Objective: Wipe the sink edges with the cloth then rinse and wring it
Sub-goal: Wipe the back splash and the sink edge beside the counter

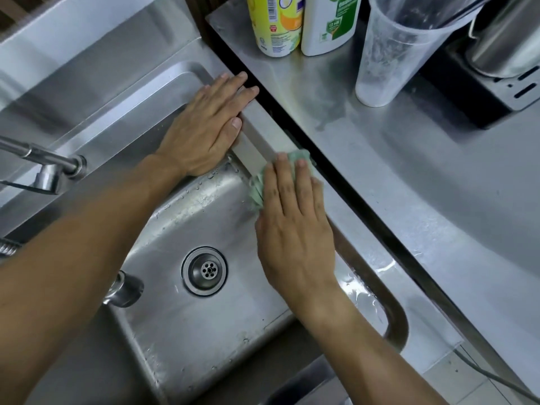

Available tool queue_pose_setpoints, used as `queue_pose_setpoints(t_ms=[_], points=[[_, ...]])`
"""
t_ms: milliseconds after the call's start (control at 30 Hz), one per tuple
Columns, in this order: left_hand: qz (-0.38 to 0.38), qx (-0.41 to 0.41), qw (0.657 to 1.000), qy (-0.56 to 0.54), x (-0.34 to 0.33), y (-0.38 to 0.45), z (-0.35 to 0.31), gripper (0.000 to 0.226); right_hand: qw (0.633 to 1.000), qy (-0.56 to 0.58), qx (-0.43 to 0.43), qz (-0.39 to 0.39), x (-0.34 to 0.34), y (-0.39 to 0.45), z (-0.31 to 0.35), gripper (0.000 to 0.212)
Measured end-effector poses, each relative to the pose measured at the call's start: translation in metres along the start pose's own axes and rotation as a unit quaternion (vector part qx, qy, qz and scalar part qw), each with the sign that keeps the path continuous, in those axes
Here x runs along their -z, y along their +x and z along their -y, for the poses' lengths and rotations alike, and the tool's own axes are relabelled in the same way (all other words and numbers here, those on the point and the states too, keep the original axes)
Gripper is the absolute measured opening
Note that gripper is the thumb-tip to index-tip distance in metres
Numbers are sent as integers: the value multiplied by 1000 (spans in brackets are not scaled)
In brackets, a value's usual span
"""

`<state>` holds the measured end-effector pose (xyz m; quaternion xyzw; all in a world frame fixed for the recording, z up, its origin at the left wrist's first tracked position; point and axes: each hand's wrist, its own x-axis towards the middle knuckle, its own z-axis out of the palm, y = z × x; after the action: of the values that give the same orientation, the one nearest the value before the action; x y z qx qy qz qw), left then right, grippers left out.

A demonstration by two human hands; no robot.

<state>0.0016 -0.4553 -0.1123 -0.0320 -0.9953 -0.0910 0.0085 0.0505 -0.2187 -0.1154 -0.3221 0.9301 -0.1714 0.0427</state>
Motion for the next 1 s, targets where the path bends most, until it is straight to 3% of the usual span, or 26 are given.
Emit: queue_pose_setpoints(t_ms=[133,300,533,767,1000], points=[[-7,16,1000,-13,4,-4,-12,54,1000,13,20,11,-1,29,4,60],[-17,-53,997,-48,-7,-8,-48,53,1000,18,18,-2,10,-34,-22,63],[0,-32,999,-15,-12,-6,-52,51,999,28,26,11,3,16,-6,62],[4,-18,1000,-10,-9,-8,-58,52,998,-12,58,33,18,-64,-45,63],[33,4,999,6,-5,-11,-61,53,996,40,69,36,15,-18,-34,61]])
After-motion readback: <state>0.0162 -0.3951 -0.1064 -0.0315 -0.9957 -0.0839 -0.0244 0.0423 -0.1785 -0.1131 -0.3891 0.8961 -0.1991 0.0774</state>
